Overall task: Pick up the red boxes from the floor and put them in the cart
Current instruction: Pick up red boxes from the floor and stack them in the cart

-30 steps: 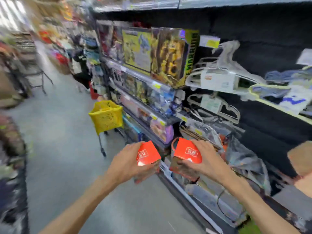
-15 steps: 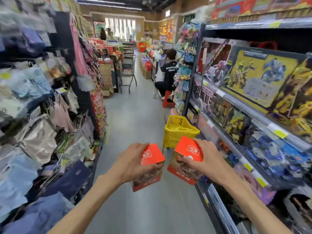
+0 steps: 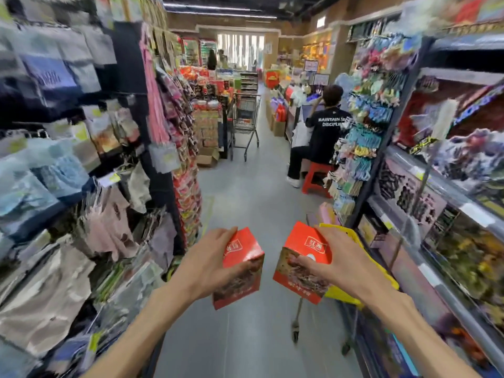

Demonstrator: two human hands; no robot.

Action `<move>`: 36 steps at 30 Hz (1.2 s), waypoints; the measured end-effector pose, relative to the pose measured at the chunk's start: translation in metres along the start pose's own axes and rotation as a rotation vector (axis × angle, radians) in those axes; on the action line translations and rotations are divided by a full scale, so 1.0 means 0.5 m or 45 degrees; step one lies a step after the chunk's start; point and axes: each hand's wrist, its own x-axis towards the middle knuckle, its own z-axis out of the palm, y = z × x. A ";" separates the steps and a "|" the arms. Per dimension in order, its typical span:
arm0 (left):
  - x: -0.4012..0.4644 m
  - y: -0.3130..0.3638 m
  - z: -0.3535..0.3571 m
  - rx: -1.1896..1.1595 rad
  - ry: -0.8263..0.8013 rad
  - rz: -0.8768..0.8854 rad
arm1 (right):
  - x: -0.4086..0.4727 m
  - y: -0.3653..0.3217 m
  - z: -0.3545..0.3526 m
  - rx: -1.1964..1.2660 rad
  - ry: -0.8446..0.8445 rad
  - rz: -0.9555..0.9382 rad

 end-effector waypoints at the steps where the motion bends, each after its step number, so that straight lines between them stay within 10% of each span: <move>1: 0.049 -0.023 0.003 0.010 0.004 0.003 | 0.051 0.013 0.012 0.009 -0.007 0.007; 16: 0.902 -0.249 0.114 -0.080 -0.120 0.382 | 0.692 0.245 0.075 -0.028 0.170 0.372; 36: 1.712 0.050 0.600 -0.260 -0.504 1.336 | 0.960 0.730 0.028 -0.319 0.446 1.219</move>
